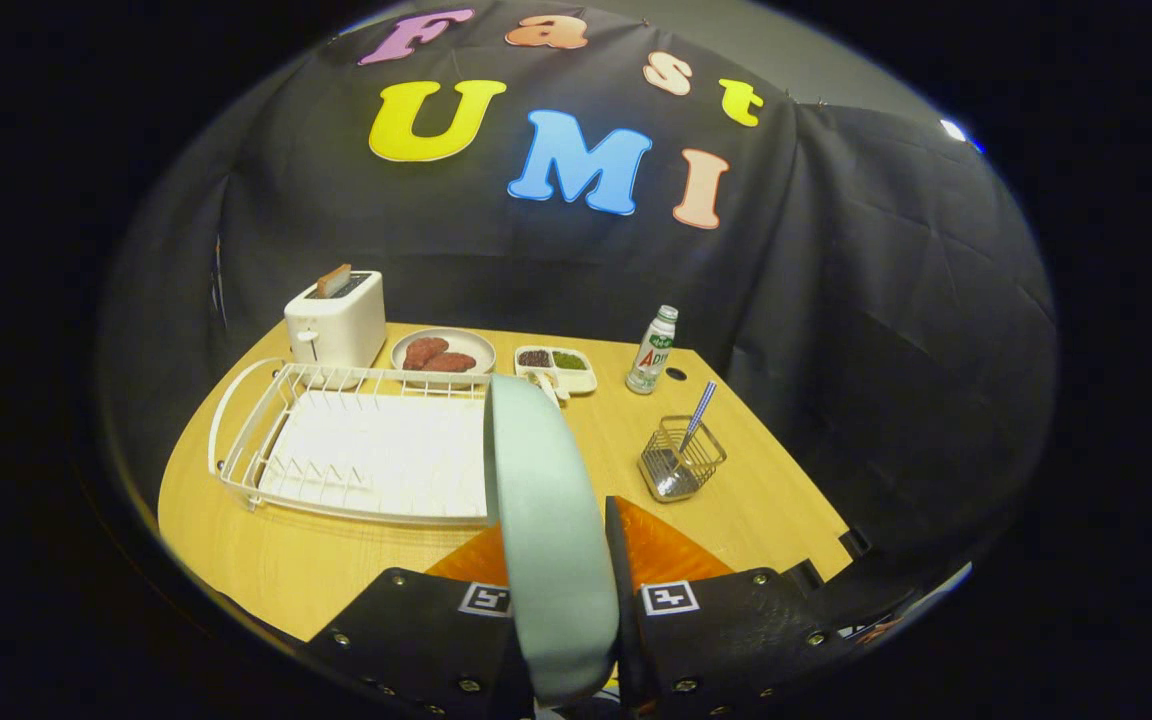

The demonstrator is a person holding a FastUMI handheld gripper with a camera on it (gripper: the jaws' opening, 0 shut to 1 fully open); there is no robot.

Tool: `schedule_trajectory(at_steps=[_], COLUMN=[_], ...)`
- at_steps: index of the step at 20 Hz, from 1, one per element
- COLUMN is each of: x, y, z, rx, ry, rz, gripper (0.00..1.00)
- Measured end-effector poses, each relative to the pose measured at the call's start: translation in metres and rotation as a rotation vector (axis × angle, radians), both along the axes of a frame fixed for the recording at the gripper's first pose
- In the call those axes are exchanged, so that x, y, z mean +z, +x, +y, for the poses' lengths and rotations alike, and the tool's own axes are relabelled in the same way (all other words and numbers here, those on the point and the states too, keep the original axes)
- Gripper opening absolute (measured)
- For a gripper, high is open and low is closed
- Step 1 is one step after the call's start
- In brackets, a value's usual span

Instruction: Take the plate from the dish rack, then take the spoon from the basket and place it into the plate.

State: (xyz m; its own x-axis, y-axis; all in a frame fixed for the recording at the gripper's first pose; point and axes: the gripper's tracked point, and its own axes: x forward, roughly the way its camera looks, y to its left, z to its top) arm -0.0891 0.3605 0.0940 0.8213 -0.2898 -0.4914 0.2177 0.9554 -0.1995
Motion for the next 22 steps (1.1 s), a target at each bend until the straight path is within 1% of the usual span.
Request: schedule_trajectory(at_steps=[3, 8, 15, 22], x=[-0.027, -0.062, -0.1, -0.123], y=[-0.015, -0.022, -0.019, -0.006], z=[-0.006, -0.005, 0.015, 0.036], rx=[0.012, 0.027, 0.053, 0.049], ry=[0.021, 0.103, 0.381, 0.672], rz=[0.051, 0.111, 0.167, 0.202], gripper=[0.3, 0.31, 0.31, 0.3])
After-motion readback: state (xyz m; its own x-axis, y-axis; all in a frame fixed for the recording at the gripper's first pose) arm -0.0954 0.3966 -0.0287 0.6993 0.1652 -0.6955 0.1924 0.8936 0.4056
